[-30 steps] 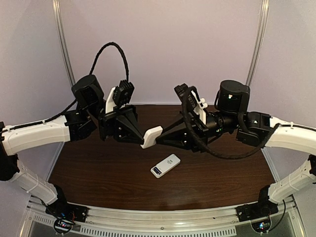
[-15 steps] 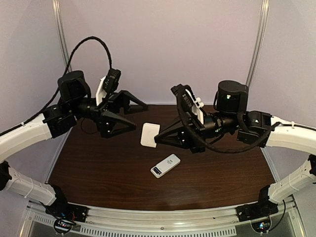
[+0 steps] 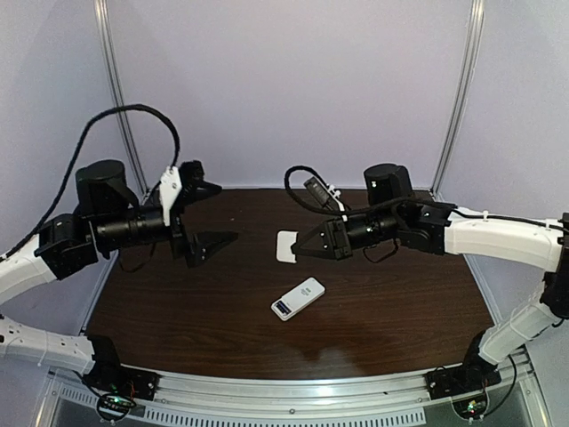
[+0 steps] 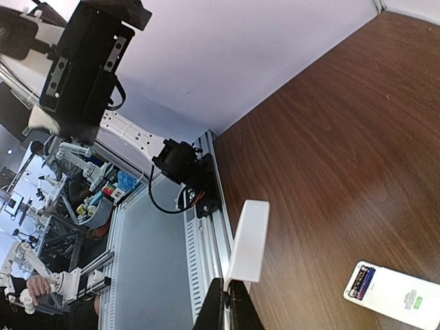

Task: Load the batteries into the remote control
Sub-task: Pass from the right arm to the left

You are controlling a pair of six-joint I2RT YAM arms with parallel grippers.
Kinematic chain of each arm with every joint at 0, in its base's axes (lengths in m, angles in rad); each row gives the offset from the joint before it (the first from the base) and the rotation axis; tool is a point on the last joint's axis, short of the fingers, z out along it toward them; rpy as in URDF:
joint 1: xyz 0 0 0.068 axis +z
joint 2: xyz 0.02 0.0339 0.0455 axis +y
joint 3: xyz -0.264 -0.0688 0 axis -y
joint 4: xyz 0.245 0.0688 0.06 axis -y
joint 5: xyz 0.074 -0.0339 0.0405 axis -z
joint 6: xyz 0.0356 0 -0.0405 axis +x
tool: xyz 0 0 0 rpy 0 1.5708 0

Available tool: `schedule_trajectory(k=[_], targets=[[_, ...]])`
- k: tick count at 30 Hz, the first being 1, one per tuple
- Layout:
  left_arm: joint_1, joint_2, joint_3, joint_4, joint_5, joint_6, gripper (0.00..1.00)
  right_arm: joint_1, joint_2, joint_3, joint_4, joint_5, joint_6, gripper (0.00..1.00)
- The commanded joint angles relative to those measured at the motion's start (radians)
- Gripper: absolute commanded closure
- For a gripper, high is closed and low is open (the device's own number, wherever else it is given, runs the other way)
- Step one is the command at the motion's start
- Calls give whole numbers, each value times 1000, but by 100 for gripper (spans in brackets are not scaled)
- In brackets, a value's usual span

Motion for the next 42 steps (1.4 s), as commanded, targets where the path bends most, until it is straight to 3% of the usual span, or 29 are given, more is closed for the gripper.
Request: schedule_trajectory(k=[1,6,15,29,36,42], targets=[[-174,92,-90,-100,-296,222,3,5,43,-21,-17,-81,48,100],[-247,188,-121,-29,-354,281,4,8,98,-54,47,-131,110,100],[-276,332,-92,-27,-347,358,20,28,174,-77,137,-190,182,100],[-278,415,-44,8,-295,327,19,41,198,-100,209,-204,219,100],[-277,398,-43,8,-267,327,35,41,202,-107,223,-206,231,100],[-277,400,-37,6,-261,325,43,41,206,-108,242,-213,245,100]])
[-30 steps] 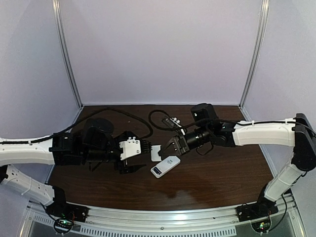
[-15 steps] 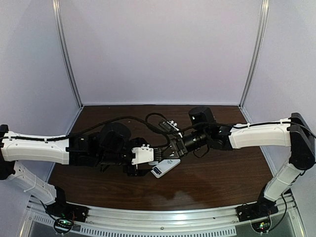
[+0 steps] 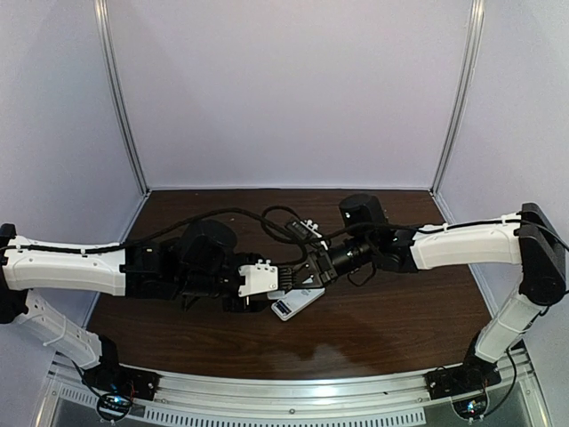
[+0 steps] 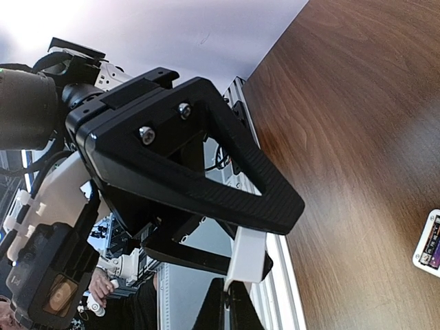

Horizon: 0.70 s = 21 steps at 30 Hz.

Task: Load the batteries into the remote control
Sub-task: Pass from the right arm to the left, then place the battery cover on the remote control without the battery cover.

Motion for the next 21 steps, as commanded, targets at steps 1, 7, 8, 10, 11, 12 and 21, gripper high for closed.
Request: schedule_trajectory(k=[1,7,8,10,11,12,21], targets=[[-4,-6,34,40,24,-8,46,7,17,-14,54,-16,23,100],[-5,9,19,41,17,-105,58,-41,-11,-35,71,-3,32,58],[-4,11,12,44,18,-131,58,-69,-24,-45,69,7,32,56],[-4,15,-2,52,25,-196,59,-131,-51,-67,64,39,25,54],[-4,18,-12,61,27,-231,59,-160,-64,-75,49,69,11,54],[-3,21,-28,75,32,-271,59,-194,-71,-74,-4,122,-33,54],[-1,99,-99,130,-23,-592,59,-248,26,24,-227,459,-261,54]])
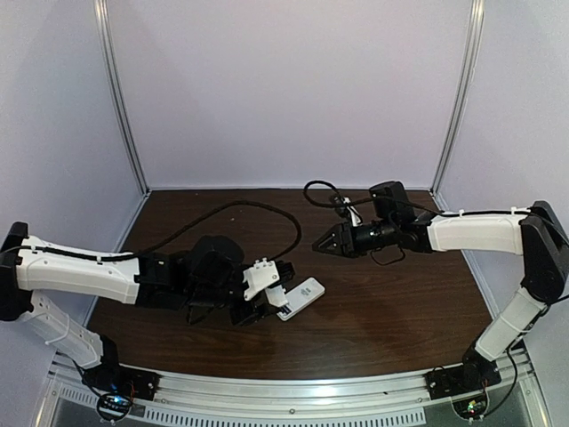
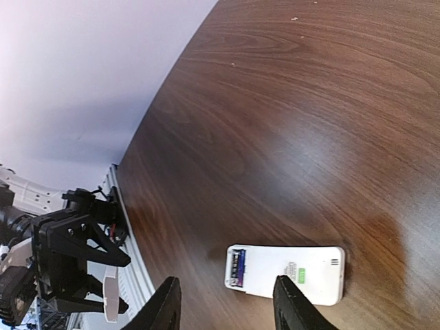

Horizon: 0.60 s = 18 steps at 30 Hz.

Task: Load the batteries into the remote control
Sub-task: Place the battery cover on the remote control without the battery cover.

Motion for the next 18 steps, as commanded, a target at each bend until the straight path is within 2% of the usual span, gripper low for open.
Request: schedule_trajectory(k=[1,10,14,18], targets=[[-1,68,-24,42,-49,-201,59,5,77,57,-101,179,-123,53],[60,194,-4,37,14,-324,59,-9,205,103,-132,217,-185,53],[88,234,0,62,68,-324,59,-29,240,114,-135,200,-196,54],[119,263,4,86,137,-315,59,-29,273,92,-70,151,-159,55]])
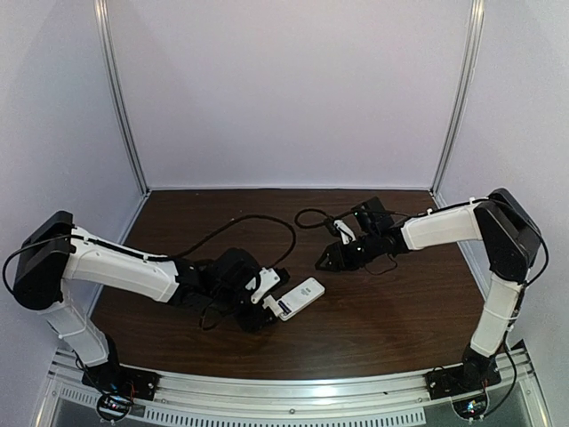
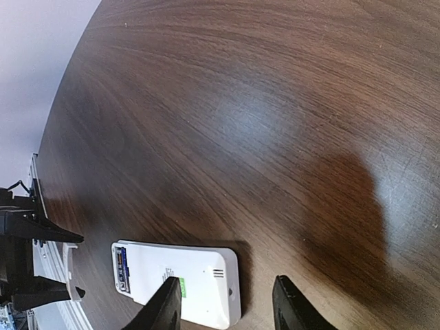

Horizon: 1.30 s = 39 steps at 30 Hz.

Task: Load the batteries into the remote control
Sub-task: Place the battery cover on the remote control without the battery cover.

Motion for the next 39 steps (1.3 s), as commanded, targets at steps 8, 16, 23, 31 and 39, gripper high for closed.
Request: schedule_trajectory(k=[8,16,23,31,39], targets=[[48,107,66,58,151,15,59,24,88,-8,91,-64,19,62],[76,158,128,8,129,40,59,37,84,-52,118,-59,21,64],[82,188,156,-39,128,113,58,43,48,-109,141,-66,39,65],[87,231,189,-64,148,124,57,48,5,-136,147,-91,73,69],[99,243,196,-91,147,145,56,51,-29,-186,169,-115,100,70]])
